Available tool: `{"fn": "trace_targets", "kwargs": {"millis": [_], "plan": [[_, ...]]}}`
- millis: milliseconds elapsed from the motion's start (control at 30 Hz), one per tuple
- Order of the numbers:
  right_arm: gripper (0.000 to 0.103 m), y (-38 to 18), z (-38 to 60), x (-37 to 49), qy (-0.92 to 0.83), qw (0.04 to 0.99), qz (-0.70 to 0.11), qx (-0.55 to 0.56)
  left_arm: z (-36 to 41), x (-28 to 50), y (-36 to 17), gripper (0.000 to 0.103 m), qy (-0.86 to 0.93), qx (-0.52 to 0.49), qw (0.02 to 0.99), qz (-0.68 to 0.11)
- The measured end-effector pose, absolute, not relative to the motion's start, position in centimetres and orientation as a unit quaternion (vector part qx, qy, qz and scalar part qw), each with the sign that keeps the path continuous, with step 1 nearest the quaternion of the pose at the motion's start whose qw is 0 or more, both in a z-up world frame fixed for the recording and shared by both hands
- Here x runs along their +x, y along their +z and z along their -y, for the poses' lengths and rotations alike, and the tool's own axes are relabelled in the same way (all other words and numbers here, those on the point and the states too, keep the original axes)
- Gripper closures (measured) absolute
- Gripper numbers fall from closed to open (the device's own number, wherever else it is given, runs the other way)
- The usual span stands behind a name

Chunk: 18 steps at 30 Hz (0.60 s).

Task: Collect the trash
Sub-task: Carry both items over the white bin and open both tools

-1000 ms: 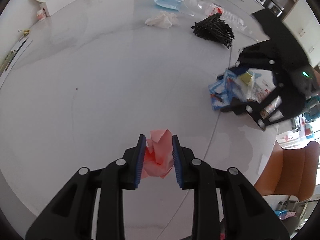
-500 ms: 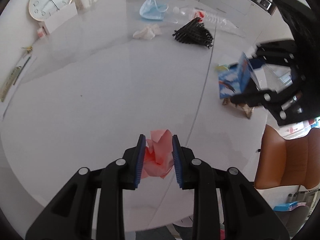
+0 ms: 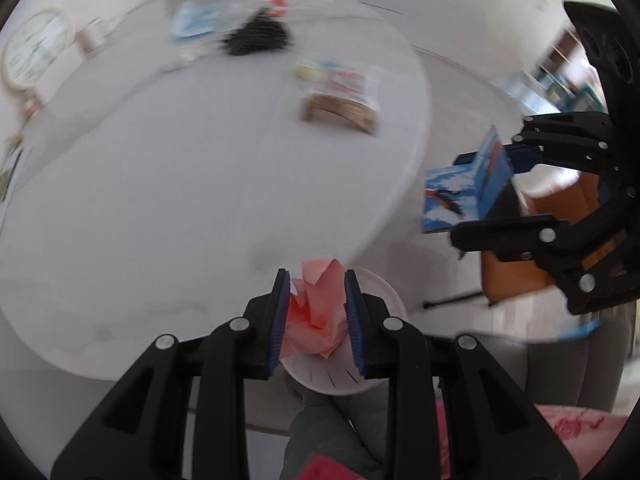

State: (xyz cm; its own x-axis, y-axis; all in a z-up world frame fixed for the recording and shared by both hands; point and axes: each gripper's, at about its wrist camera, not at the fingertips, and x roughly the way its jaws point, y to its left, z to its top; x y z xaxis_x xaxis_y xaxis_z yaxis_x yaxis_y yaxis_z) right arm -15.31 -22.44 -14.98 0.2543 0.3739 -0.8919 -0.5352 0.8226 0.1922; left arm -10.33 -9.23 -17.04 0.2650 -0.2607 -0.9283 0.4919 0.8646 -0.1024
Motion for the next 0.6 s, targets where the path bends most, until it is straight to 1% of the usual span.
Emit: {"fn": "trace_targets", "kwargs": {"millis": [233, 433, 467, 500, 533, 567, 600], "plan": [[0.052, -16.2, 24.7, -21.3, 0.191, 0.803, -0.564, -0.002, 11.9, -15.1, -18.2, 0.077, -0.301, 0.136, 0.764, -0.555], [0.052, -17.0, 25.9, -24.0, 0.168, 0.804, -0.570, 0.003, 13.3, -17.4, -19.7, 0.076, -0.310, 0.150, 0.748, -0.568], [0.052, -17.1, 26.1, -24.2, 0.170, 0.803, -0.571, -0.001, 13.5, -17.4, -19.9, 0.072, -0.310, 0.151, 0.746, -0.570], [0.052, -17.1, 26.3, -24.3, 0.175, 0.803, -0.570, -0.006, 13.8, -17.8, -19.9, 0.070, -0.310, 0.153, 0.746, -0.570], [0.052, -17.1, 26.3, -24.3, 0.178, 0.802, -0.571, -0.007, 14.1, -18.1, -19.9, 0.063, -0.309, 0.152, 0.747, -0.568], [0.052, -17.1, 26.5, -24.2, 0.186, 0.801, -0.570, -0.011, 14.2, -18.1, -19.9, 0.052, -0.310, 0.151, 0.747, -0.568], [0.052, -17.1, 26.5, -24.1, 0.190, 0.800, -0.568, -0.015, 14.5, -18.2, -19.8, 0.045, -0.307, 0.150, 0.750, -0.567]]}}
